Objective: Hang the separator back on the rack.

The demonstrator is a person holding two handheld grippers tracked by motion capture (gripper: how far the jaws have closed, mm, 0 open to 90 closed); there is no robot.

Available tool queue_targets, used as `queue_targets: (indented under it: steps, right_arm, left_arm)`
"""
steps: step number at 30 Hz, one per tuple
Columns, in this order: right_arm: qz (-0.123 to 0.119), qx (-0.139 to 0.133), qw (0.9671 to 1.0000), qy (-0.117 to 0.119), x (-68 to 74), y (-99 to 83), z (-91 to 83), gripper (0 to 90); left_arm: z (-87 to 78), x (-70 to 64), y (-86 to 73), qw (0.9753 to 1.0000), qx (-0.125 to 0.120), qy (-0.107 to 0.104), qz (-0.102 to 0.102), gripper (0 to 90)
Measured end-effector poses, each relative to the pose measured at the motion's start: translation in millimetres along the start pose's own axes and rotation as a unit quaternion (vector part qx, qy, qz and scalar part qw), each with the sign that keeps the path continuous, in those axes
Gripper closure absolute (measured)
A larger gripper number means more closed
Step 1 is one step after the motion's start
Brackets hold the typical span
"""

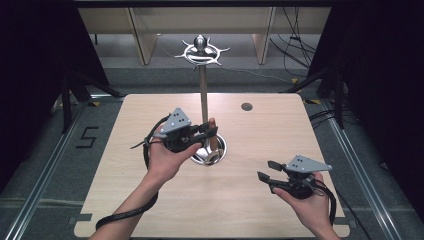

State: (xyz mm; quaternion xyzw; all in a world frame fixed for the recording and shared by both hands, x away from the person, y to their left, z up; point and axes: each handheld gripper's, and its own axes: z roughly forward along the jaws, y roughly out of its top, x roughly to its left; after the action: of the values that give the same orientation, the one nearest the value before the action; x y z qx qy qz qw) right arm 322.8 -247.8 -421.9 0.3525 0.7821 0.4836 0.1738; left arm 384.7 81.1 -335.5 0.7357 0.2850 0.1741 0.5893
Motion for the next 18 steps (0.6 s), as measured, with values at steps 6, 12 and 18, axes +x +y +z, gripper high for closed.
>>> queue_targets:
  steps: [6,12,18]
  right_arm:
    - [-0.002,0.005,1.0000,-0.006,-3.0,-3.4,0.9,45.4]
    - [-0.002,0.003,0.9999,-0.013,-4.8,-5.5,1.8,45.2]
    - [0.000,0.004,0.9999,-0.015,-7.2,-6.1,-0.3,45.2]
  left_arm:
    - [7.0,-6.8,12.0,0.9998,-0.003,0.021,-0.002,74.2]
    - [12.2,-12.1,21.4,0.9991,-0.007,0.040,0.004,74.1]
    - [15.4,-14.1,26.5,0.9986,-0.007,0.052,-0.003,74.1]
